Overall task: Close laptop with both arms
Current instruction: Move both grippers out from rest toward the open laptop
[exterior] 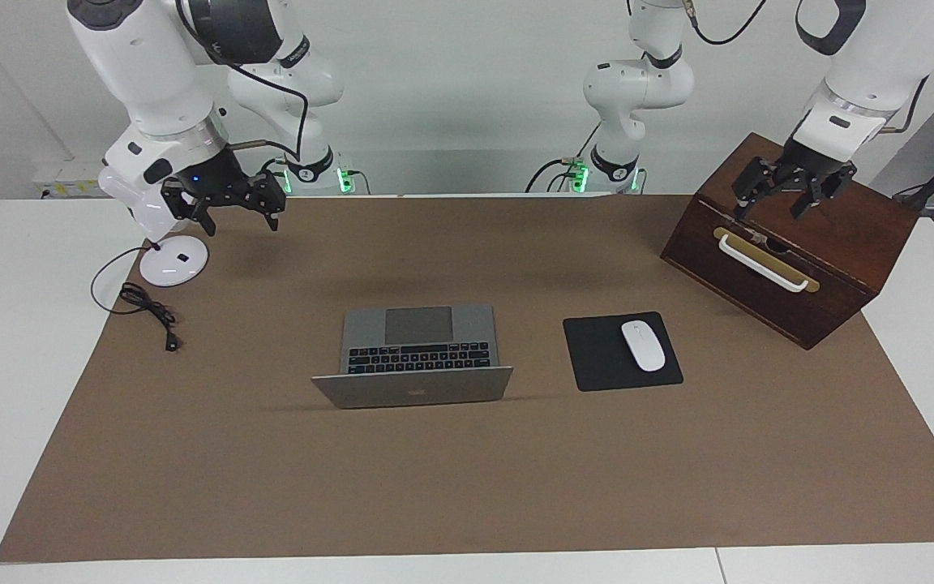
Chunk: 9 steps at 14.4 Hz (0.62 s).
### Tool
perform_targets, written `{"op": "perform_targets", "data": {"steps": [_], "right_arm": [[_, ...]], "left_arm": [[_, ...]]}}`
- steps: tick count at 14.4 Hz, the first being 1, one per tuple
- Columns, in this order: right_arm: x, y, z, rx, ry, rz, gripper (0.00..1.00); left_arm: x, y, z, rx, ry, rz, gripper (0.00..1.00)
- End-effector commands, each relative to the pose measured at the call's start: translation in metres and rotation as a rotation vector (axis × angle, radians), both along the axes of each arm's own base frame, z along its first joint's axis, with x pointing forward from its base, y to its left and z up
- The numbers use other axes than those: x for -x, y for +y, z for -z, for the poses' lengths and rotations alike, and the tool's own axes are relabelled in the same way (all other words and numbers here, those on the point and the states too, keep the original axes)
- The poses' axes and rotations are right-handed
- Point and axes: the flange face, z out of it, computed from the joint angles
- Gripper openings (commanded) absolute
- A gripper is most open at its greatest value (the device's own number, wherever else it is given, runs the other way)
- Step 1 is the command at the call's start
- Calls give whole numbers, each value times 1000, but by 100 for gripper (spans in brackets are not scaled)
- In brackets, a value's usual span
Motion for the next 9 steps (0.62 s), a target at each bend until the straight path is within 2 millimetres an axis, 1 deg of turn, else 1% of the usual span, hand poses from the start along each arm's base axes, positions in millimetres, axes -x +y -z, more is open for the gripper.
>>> {"op": "perform_targets", "data": {"steps": [1,5,6,9], "right_arm": [[-4,-4,-7,2,-35,22,100],[-3,-4,-8,2,-35,25,100],[-3,-7,-7,-1,-35,26,100],[-9,-10,-7,-4,-82,28,100]], "left_arm": [[3,1,-5,-1,-8,-12,100],[3,4,-6,-1,-8,-16,100],[3,3,-5,-1,-6,-18,100],[3,2,-5,-2,-13,-21,100]]}}
